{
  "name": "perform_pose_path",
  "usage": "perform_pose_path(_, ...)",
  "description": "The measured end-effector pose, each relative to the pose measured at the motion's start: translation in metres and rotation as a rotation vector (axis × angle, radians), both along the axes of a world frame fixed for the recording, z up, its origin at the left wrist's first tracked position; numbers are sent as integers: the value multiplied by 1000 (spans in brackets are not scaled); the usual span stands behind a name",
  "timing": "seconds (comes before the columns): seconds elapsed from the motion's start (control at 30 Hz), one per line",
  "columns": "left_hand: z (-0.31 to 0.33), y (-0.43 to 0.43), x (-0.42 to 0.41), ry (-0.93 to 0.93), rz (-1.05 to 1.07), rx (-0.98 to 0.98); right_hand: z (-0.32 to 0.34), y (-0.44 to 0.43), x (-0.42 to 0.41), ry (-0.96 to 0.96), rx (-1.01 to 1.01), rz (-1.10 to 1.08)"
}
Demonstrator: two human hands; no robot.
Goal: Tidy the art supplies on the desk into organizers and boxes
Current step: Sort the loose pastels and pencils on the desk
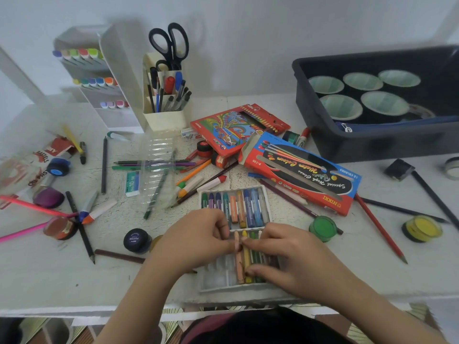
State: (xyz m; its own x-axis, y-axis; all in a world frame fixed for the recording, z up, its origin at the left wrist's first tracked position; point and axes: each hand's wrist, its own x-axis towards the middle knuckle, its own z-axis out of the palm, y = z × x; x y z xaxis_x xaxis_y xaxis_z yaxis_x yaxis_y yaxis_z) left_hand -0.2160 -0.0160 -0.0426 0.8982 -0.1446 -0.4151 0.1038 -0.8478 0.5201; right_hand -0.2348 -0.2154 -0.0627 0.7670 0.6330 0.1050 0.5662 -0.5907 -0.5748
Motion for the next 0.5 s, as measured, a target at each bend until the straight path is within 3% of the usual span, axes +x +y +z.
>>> perform_pose_path(0.5, -1, -6, 3, -22, -20, 125, 1, 2, 3, 51, -69, -10)
